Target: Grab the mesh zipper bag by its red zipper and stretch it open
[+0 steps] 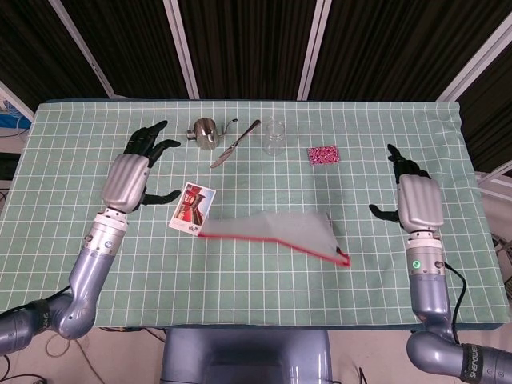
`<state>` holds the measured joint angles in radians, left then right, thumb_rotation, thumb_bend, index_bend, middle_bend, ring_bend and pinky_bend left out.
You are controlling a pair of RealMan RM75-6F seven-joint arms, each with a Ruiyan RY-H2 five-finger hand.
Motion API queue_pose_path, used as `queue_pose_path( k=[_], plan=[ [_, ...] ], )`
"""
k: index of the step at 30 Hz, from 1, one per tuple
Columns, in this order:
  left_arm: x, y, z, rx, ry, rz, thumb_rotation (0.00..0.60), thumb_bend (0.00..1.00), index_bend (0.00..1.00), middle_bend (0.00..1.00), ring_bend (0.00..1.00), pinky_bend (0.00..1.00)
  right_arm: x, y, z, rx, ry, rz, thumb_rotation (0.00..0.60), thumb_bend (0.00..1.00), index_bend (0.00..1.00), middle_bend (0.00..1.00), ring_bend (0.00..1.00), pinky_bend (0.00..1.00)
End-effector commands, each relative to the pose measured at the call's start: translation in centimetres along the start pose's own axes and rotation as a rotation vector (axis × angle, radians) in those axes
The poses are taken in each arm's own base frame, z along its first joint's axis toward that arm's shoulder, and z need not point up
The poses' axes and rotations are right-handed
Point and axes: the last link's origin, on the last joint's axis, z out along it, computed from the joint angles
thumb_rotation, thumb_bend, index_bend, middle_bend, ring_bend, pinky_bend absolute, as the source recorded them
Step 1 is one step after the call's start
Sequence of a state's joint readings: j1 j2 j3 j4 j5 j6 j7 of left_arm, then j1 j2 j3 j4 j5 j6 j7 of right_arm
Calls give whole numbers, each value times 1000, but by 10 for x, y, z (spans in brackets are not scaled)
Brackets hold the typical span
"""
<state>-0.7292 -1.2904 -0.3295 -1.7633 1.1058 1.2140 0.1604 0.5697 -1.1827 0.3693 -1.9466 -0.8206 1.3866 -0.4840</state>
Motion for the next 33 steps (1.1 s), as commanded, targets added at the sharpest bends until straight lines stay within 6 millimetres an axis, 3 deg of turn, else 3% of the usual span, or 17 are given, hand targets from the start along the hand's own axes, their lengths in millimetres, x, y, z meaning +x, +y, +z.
queue_pose_path(
  k=[1, 6, 9, 16, 23, 29, 33],
  plan=[
    [5, -8, -11, 16, 2, 1, 600, 111, 214, 3, 0, 0, 3, 5, -5, -4, 3, 3, 600, 219, 0, 205, 193, 297],
    [13, -25, -39, 40, -10, 28, 600, 110, 201, 0, 0, 0, 7, 21, -19, -15, -5, -4, 600, 217, 0, 163, 142, 273],
    [16, -40, -63, 55, -18, 78, 600, 100, 133, 0, 0, 0, 7, 33, -31, -12, -18, -21, 600, 205, 0, 110, 96, 253],
    [28, -92, -139, 168, -57, 328, 600, 87, 53, 0, 0, 0, 0, 78, -74, 9, -27, -118, 600, 139, 0, 3, 6, 232],
    [42, -134, -200, 277, -35, 385, 600, 52, 2, 0, 0, 0, -7, 118, -110, -11, -36, -122, 600, 127, 0, 0, 0, 217],
    [49, -154, -225, 295, 10, 400, 600, 51, 0, 0, 0, 0, -10, 132, -124, 44, 18, -135, 600, 124, 0, 0, 0, 217],
    [52, -158, -228, 297, 48, 361, 600, 51, 0, 0, 0, 0, -12, 134, -124, 71, 47, -150, 600, 122, 0, 0, 0, 217]
  ],
)
